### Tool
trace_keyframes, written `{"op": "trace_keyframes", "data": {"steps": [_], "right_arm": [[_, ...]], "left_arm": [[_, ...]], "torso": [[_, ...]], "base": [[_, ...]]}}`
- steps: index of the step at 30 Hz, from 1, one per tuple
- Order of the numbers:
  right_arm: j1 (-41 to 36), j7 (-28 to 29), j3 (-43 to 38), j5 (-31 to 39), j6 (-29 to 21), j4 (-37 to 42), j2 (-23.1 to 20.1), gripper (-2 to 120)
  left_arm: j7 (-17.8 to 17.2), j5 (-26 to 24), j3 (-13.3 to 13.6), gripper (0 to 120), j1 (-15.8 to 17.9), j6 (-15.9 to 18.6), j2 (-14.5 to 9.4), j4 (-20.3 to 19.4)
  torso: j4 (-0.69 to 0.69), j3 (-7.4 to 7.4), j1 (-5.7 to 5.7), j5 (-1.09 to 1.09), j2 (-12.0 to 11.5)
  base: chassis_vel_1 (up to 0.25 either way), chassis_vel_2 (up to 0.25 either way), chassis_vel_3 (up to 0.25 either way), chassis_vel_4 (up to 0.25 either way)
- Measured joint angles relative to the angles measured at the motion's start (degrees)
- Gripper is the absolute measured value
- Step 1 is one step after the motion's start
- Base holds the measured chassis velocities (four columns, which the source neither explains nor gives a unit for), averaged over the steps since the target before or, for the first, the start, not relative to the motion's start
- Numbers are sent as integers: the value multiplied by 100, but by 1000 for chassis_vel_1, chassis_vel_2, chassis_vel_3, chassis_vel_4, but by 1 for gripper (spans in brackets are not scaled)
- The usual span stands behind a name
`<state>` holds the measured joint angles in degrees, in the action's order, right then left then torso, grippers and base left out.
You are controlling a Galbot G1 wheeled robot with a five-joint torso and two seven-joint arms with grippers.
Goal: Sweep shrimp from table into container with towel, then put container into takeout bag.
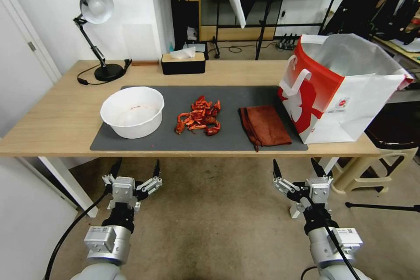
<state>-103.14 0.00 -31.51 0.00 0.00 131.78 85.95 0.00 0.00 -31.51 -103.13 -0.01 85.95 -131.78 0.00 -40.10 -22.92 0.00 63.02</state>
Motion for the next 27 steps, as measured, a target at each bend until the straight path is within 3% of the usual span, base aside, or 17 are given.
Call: {"op": "trace_keyframes", "data": {"steps": [23, 27], "right_arm": [[2, 2, -1, 0, 4, 0, 0, 100], [62, 44, -32, 9, 148, -75, -1, 100]], "left_arm": [[-4, 0, 1, 100, 2, -4, 0, 0], [-281, 51, 65, 100, 159, -247, -38, 182]], "torso": [[0, 0, 0, 0, 0], [0, 0, 0, 0, 0]], "base": [[0, 0, 0, 0], [0, 0, 0, 0]]}}
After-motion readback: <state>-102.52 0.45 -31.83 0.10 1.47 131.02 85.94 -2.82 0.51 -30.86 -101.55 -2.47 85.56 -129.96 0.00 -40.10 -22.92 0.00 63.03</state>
